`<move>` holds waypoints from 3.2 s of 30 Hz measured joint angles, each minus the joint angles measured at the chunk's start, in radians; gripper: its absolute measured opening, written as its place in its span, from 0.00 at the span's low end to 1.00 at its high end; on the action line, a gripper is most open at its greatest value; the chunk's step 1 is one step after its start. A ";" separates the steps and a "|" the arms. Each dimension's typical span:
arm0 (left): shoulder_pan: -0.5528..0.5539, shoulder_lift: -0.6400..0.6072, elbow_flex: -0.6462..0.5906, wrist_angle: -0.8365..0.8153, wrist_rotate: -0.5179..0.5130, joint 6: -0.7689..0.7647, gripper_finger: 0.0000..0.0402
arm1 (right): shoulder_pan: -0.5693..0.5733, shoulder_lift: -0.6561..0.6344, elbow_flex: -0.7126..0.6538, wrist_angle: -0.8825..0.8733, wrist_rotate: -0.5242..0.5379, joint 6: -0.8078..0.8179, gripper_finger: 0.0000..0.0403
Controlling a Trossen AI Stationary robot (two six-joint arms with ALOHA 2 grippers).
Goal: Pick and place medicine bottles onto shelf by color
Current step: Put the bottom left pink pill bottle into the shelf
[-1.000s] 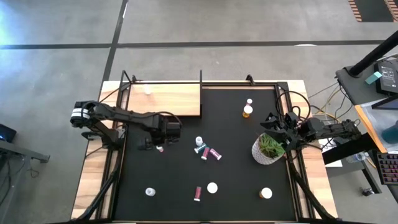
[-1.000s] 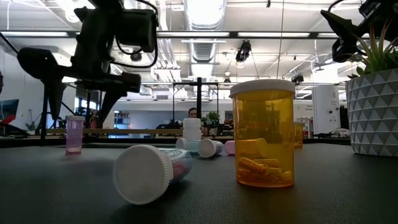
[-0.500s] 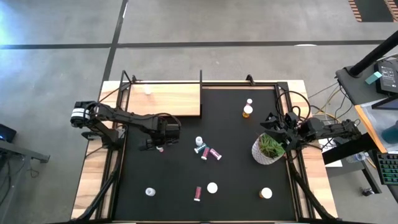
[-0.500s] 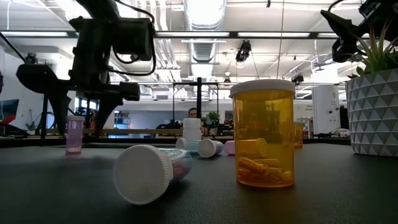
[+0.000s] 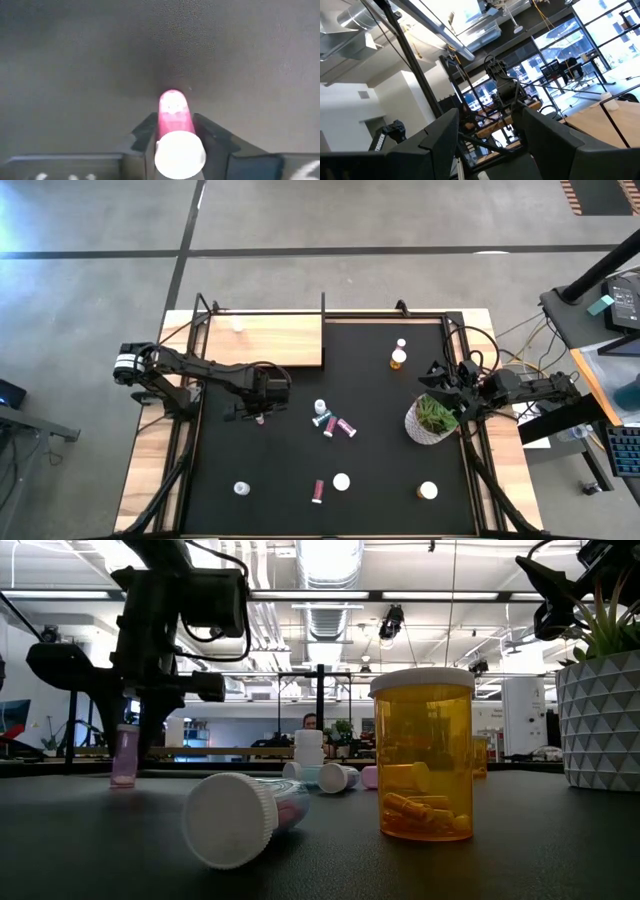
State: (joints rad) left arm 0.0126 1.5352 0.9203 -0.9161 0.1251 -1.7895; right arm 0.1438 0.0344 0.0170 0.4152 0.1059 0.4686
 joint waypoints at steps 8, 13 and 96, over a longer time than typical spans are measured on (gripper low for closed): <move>0.008 -0.039 0.000 -0.003 0.002 0.001 0.24 | 0.000 0.000 0.000 0.000 0.000 0.000 0.53; 0.035 -0.085 0.000 -0.009 0.002 0.024 0.26 | 0.000 0.000 0.000 0.000 0.000 0.000 0.53; 0.899 0.307 0.569 -0.180 -0.215 1.300 0.26 | 0.000 0.000 0.000 -0.015 0.000 0.000 0.53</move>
State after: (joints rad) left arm 0.9116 1.8420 1.4891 -1.0957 -0.0902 -0.4896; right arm 0.1437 0.0344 0.0169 0.3998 0.1059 0.4686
